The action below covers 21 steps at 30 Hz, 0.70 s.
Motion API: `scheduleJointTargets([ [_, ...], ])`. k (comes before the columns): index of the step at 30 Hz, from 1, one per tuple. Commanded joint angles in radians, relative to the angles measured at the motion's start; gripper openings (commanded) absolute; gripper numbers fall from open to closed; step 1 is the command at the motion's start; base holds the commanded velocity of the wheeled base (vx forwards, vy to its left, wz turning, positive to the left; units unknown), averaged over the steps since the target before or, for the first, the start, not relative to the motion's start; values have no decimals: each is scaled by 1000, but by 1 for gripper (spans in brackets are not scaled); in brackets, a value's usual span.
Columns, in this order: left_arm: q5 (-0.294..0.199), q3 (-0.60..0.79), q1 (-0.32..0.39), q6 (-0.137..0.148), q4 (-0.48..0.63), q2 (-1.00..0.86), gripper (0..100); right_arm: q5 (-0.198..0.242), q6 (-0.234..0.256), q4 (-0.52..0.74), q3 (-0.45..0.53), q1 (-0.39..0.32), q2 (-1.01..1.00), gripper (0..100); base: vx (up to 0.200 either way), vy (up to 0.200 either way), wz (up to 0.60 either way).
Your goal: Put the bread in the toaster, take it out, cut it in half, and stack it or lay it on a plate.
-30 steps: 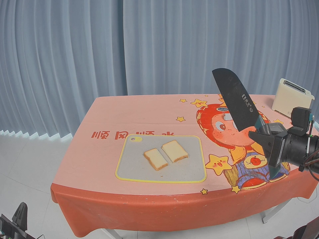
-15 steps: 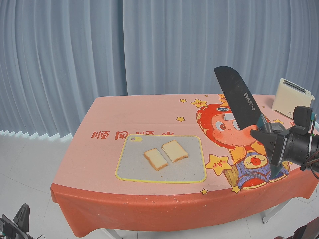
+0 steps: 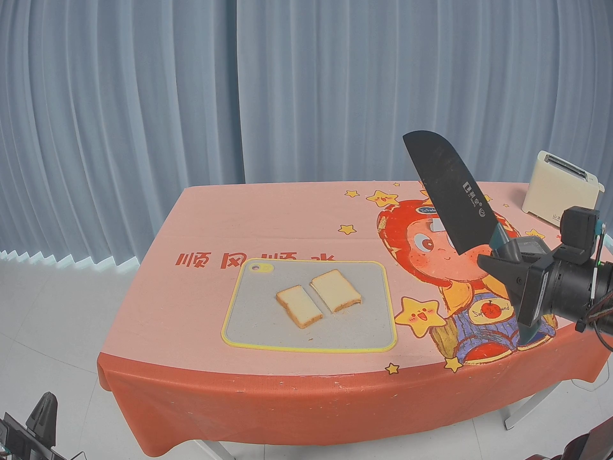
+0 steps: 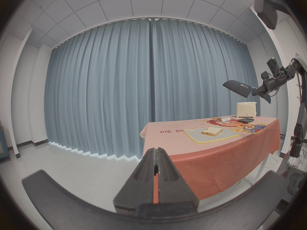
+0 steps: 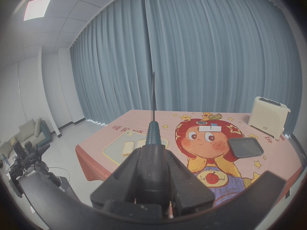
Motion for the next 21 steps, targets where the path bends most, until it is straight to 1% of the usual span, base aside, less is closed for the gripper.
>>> scheduleJointTargets([
  [1,3,18,0,-9,1,-11,0,6,-7,-2,-9,-7,6,0,0,0,0],
  [2,13,18,0,-18,1,-11,0,7,-24,1,-35,-12,17,0,0,0,0],
  [4,15,18,0,-20,1,-11,0,7,-34,-1,-60,-12,33,0,0,0,0],
  [6,15,18,0,-20,1,-11,0,-5,-31,-4,-83,-17,55,0,0,0,0],
  [8,15,18,0,-20,1,-11,0,-2,-34,-14,-90,-27,55,0,0,0,0],
  [11,17,18,0,-21,1,-11,0,-1,-31,-63,-86,-46,64,0,0,0,0],
  [14,17,18,0,-21,1,-11,0,6,-31,-93,-61,-46,75,0,0,0,0],
  [21,17,18,0,-21,1,-11,0,7,-25,-94,-43,-47,87,0,0,0,0],
])
